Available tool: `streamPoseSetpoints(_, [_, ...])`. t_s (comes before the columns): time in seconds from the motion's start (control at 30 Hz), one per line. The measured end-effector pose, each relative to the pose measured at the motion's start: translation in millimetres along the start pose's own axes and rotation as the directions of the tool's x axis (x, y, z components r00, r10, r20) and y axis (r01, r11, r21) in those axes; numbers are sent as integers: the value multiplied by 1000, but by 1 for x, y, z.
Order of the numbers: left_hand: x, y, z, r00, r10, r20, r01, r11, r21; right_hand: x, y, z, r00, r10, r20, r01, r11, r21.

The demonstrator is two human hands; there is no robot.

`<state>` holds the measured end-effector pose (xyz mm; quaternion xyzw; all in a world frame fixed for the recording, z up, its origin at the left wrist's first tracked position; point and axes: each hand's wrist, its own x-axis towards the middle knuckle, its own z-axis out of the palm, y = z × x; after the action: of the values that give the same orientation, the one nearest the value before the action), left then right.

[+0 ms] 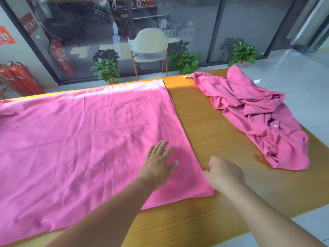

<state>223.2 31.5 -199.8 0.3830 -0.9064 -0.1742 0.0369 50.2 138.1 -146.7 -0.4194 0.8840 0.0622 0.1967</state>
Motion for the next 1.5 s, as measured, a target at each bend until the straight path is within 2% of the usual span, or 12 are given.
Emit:
streamPoseSetpoints(0.07, [-23,-12,-6,992,-35,-124,25,996,-84,-10,-20,-2,971,-165,-173,171,985,23])
streamPoseSetpoints(0.1, [-39,-22,-9,981,-65,-182,43,992,-120,-18,-32,-1,943,-285,-174,301,951,74])
streamPoseSetpoints(0.2, [-95,-66,-12,915,-197,-351,146,975,-167,-46,-65,12,797,-603,31,599,795,95])
streamPoseSetpoints(0.27, [-130,-100,-17,844,-320,-431,267,947,-179,-59,-76,26,727,-675,124,683,730,-29])
streamPoseSetpoints(0.4, [-190,-155,-33,714,-566,-411,527,822,-217,-69,-86,42,702,-696,149,712,681,-170])
streamPoseSetpoints(0.57, [-247,-194,-45,637,-622,-455,602,770,-211,-80,-105,41,683,-719,127,720,635,-281])
streamPoseSetpoints(0.7, [-299,-219,-53,570,-708,-416,725,672,-152,-85,-107,46,709,-695,119,672,616,-411])
streamPoseSetpoints(0.77, [-322,-234,-57,586,-715,-381,741,663,-106,-86,-103,50,716,-689,112,649,599,-469])
streamPoseSetpoints(0.87, [-350,-258,-60,659,-672,-338,719,695,21,-90,-105,58,735,-673,85,610,600,-517])
streamPoseSetpoints(1.1, [-369,-293,-75,745,-548,-381,623,775,104,-98,-116,70,799,-601,18,483,624,-614])
streamPoseSetpoints(1.3, [-383,-299,-75,808,-435,-396,528,833,163,-102,-115,70,801,-598,-26,462,646,-607])
streamPoseSetpoints(1.5, [-388,-302,-78,901,-315,-298,408,848,337,-101,-97,72,816,-576,-43,442,671,-595])
